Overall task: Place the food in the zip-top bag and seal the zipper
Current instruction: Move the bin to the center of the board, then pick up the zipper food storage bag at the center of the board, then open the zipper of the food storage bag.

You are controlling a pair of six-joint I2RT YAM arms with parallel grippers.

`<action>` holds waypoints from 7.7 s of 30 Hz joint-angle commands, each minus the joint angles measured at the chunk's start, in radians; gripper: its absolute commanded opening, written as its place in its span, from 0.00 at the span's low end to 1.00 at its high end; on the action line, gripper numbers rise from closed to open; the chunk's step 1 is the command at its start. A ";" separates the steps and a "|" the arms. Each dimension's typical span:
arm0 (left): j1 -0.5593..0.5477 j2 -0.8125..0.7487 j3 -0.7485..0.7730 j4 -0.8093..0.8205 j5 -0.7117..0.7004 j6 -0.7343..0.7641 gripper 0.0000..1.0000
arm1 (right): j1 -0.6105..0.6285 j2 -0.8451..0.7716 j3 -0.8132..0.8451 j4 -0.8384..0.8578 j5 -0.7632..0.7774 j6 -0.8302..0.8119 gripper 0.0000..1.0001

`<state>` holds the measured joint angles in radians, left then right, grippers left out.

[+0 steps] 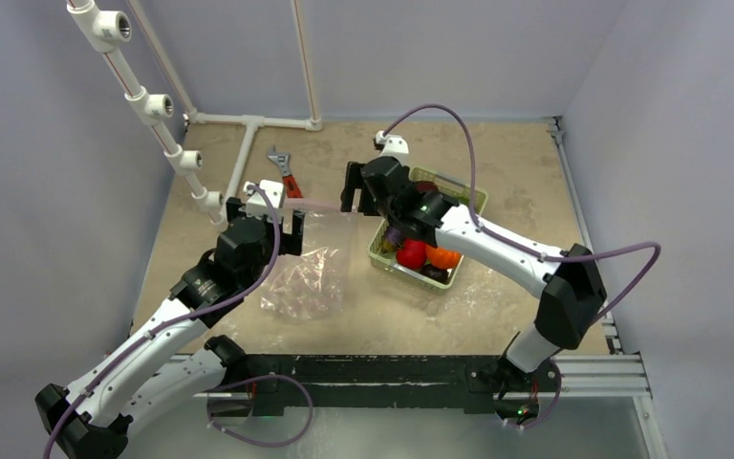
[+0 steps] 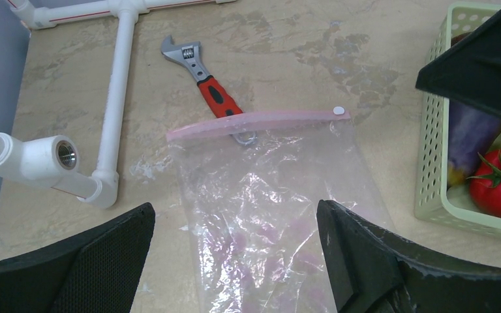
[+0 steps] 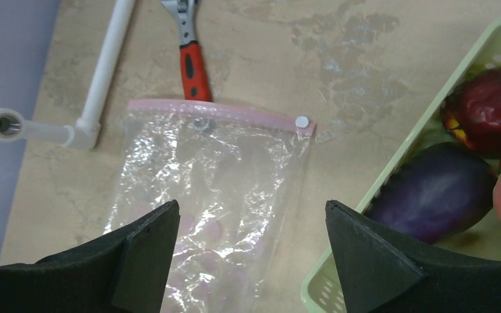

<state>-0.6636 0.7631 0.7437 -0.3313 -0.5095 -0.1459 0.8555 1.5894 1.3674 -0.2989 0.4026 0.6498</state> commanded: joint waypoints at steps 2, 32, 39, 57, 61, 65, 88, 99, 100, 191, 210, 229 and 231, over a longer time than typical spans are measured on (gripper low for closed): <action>-0.004 -0.007 0.031 0.023 0.003 -0.013 0.93 | -0.001 0.057 0.065 -0.072 0.062 0.041 0.84; -0.004 -0.003 0.031 0.031 0.022 -0.014 0.93 | -0.151 0.224 -0.026 -0.017 0.121 0.057 0.65; -0.004 0.004 0.033 0.034 0.026 -0.014 0.93 | -0.156 0.261 -0.032 0.007 0.111 0.050 0.59; -0.004 0.005 0.033 0.031 0.017 -0.013 0.93 | -0.155 0.214 -0.071 0.029 0.115 -0.006 0.13; -0.004 0.004 0.033 0.028 0.013 -0.013 0.93 | -0.154 0.179 -0.102 0.041 0.109 -0.042 0.01; -0.004 0.004 0.032 0.025 0.009 -0.014 0.93 | -0.153 0.150 -0.128 0.038 0.111 -0.069 0.00; -0.004 0.021 0.032 0.011 -0.005 -0.017 0.92 | -0.109 0.004 -0.218 0.000 0.103 -0.058 0.37; -0.004 0.021 0.033 0.004 -0.023 -0.018 0.92 | -0.093 -0.090 -0.108 -0.004 -0.043 -0.072 0.55; -0.005 0.021 0.033 0.005 -0.023 -0.018 0.92 | -0.089 -0.097 -0.108 0.011 -0.072 -0.073 0.56; -0.004 0.010 0.033 0.002 -0.030 -0.021 0.91 | -0.033 0.072 -0.379 0.636 -0.475 0.186 0.00; -0.003 0.058 0.179 -0.047 -0.040 -0.066 0.88 | -0.033 -0.190 -0.348 0.464 -0.451 -0.180 0.00; 0.178 0.295 0.782 -0.421 0.424 -0.032 0.87 | -0.033 -0.428 -0.269 0.236 -0.719 -0.706 0.00; 0.189 0.296 0.806 -0.435 0.460 -0.033 0.87 | -0.032 -0.449 -0.259 0.199 -0.755 -0.760 0.00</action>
<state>-0.5095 1.0515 1.4700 -0.6815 -0.2157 -0.1944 0.8181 1.1889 1.0489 -0.0147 -0.2600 0.0628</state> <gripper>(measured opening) 0.871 0.004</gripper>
